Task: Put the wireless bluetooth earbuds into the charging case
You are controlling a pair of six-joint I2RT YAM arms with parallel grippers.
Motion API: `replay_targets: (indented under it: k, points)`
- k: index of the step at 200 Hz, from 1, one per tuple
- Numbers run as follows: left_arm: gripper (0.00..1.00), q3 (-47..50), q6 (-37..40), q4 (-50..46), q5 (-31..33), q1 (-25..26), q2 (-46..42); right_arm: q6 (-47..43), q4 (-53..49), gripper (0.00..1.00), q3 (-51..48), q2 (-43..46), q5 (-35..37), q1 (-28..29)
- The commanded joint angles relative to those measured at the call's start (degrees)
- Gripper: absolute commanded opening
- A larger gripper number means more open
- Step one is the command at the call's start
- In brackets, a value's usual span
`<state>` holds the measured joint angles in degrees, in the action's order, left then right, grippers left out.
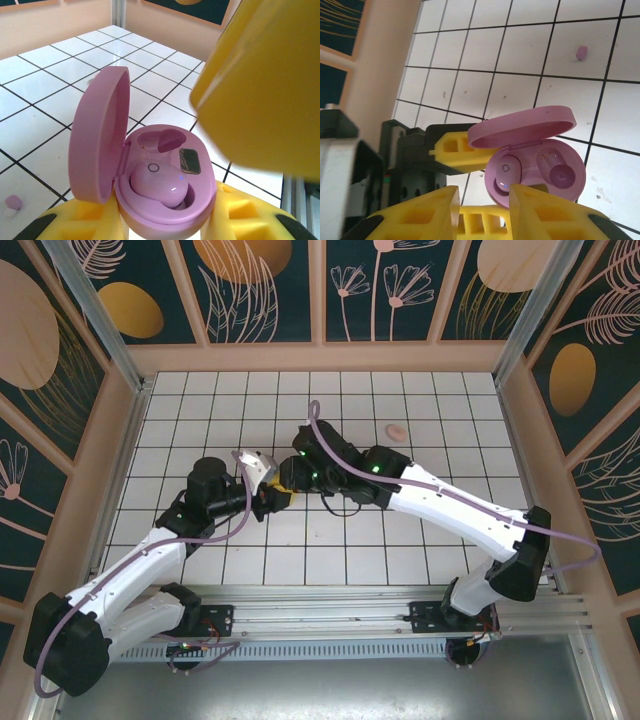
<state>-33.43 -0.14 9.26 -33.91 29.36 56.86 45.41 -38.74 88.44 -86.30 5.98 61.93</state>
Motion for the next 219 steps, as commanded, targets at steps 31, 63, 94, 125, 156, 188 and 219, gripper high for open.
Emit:
replay_targets:
  k: [31,63,94,125,156,188,219]
  points:
    - [0.00,0.36,-2.23,2.31,1.97,0.34,-3.47,1.68,5.62,0.31,-2.60,7.18,-0.11,-0.02]
    - [0.00,1.07,-4.67,1.43,2.92,0.27,-5.09,-0.69,4.60,0.31,-5.16,10.96,-0.70,-4.77]
    - [0.00,1.34,-6.14,-1.32,3.48,0.27,-6.85,-2.14,3.90,0.31,-9.41,15.33,-4.60,-13.50]
    - [0.00,2.31,-6.80,-4.33,5.58,0.34,-10.15,-4.32,5.73,0.31,-14.09,14.98,-7.75,-20.47]
    - [0.00,1.82,-6.60,-8.14,7.18,0.34,-12.79,-6.90,8.59,0.30,-15.93,7.83,-9.99,-22.31]
    - [0.00,0.66,-5.62,-11.90,8.28,0.33,-14.58,-8.90,12.73,0.29,-13.86,-2.94,-14.02,-22.38]
    - [0.00,0.23,-5.54,-13.68,9.05,0.33,-16.42,-8.38,15.18,0.28,-9.04,-13.01,-18.52,-22.40]
